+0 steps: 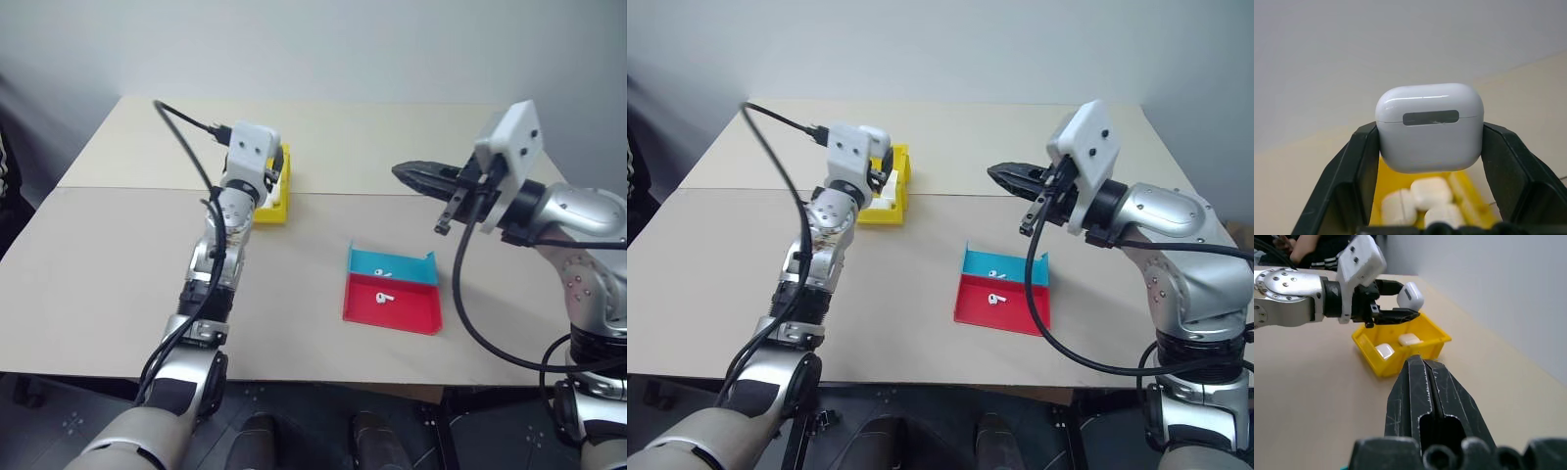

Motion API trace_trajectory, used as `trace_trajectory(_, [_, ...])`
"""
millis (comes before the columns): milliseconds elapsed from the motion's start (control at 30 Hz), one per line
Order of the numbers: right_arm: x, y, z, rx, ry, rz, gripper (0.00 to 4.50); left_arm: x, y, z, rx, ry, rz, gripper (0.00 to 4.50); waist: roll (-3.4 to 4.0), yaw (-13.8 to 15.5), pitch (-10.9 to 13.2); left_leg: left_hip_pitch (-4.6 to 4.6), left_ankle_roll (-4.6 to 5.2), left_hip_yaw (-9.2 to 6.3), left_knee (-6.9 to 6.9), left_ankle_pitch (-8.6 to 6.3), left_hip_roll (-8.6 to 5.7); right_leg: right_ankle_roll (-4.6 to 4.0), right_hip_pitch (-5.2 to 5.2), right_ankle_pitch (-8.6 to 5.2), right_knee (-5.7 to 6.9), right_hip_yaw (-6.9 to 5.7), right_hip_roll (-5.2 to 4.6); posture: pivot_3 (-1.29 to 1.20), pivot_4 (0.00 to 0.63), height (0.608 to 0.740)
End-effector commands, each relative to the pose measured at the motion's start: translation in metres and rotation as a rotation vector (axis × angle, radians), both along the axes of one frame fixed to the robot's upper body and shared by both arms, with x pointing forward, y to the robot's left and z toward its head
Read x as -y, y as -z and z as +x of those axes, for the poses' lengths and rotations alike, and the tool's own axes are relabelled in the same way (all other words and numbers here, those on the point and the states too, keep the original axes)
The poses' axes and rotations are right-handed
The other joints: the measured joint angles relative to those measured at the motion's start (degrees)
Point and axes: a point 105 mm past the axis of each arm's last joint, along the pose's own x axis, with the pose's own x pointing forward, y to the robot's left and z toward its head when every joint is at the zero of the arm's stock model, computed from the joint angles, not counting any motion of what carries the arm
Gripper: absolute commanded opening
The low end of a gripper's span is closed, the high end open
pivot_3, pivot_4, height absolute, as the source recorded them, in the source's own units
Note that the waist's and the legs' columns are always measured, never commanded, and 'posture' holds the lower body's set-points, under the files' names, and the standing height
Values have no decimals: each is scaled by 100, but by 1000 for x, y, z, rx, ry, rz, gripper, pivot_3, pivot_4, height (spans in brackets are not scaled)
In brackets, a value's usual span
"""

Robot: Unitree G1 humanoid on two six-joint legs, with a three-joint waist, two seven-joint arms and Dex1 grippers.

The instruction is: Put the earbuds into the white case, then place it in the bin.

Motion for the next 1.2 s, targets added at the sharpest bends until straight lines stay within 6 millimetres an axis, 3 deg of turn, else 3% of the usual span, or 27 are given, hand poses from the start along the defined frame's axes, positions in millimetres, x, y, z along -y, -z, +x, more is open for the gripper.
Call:
trace_trajectory(33, [2, -5, 3, 18, 47, -30, 34, 1, -21, 10, 38, -59, -21, 2807, -3, 8, 2, -3, 0, 0, 0, 0, 0, 0, 0, 0, -1, -1, -1, 0, 150, 740])
trace_trajectory(100, [2, -5, 4, 18, 58, -35, 34, 1, -17, 15, 17, -62, -15, 2807, -4, 11, 2, -13, 0, 0, 0, 0, -2, 1, -8, 1, -3, -1, -2, 0, 150, 740])
trace_trajectory(267, [4, 1, 4, 7, 81, -67, 0, 7, -13, 19, -6, -38, -44, 4400, -4, 10, 2, -23, 0, 0, -1, 0, -2, 1, -17, 1, -4, -2, -2, 0, 150, 740])
trace_trajectory(400, [3, 7, 5, 5, 96, -103, 0, 6, -17, 18, 31, -64, -73, 4464, -4, 12, 2, -32, -3, 0, -1, 1, -2, 1, -29, 1, 3, -1, -2, 0, 150, 740])
trace_trajectory(500, [2, 10, 6, 10, 97, -121, 0, 11, -28, 8, 54, 124, -269, 4464, -4, 4, 2, -35, -3, 0, -1, 2, -2, 1, -33, 1, 4, -1, -2, 0, 150, 740])
trace_trajectory(633, [7, 15, 2, 7, 87, -150, 0, 10, -29, -21, 83, 344, -344, 4464, -2, -13, 1, -45, -11, 5, -7, 6, -1, 0, -56, 1, 22, 5, -2, 0, 150, 740])
trace_trajectory(767, [25, 34, -15, -36, 23, -240, 0, 1, -8, -65, 67, 505, -142, 4464, -1, -24, 0, -45, -13, 5, -11, 8, 0, -1, -63, 1, 23, 8, -1, 0, 150, 740])
trace_trajectory(967, [72, 44, -43, -26, -38, -445, 0, -60, 18, -141, -112, 665, 51, 4464, 0, -38, 0, -38, -14, 11, -9, 9, 5, -2, -63, 1, 25, 13, 0, 0, 150, 740])
trace_trajectory(1067, [90, 38, -51, -20, -38, -483, 0, -78, 17, -167, -182, 702, 165, 4464, 0, -47, 0, -23, -14, 16, -9, 9, 9, -6, -53, 0, 27, 14, 1, 0, 150, 740])
trace_trajectory(1200, [104, 31, -67, 33, -87, -504, 0, -95, -9, -198, -206, 743, 219, 4464, -6, 4, 1, 24, -11, 16, -10, 6, 14, -7, 9, -6, 5, 3, 0, 0, 150, 740])
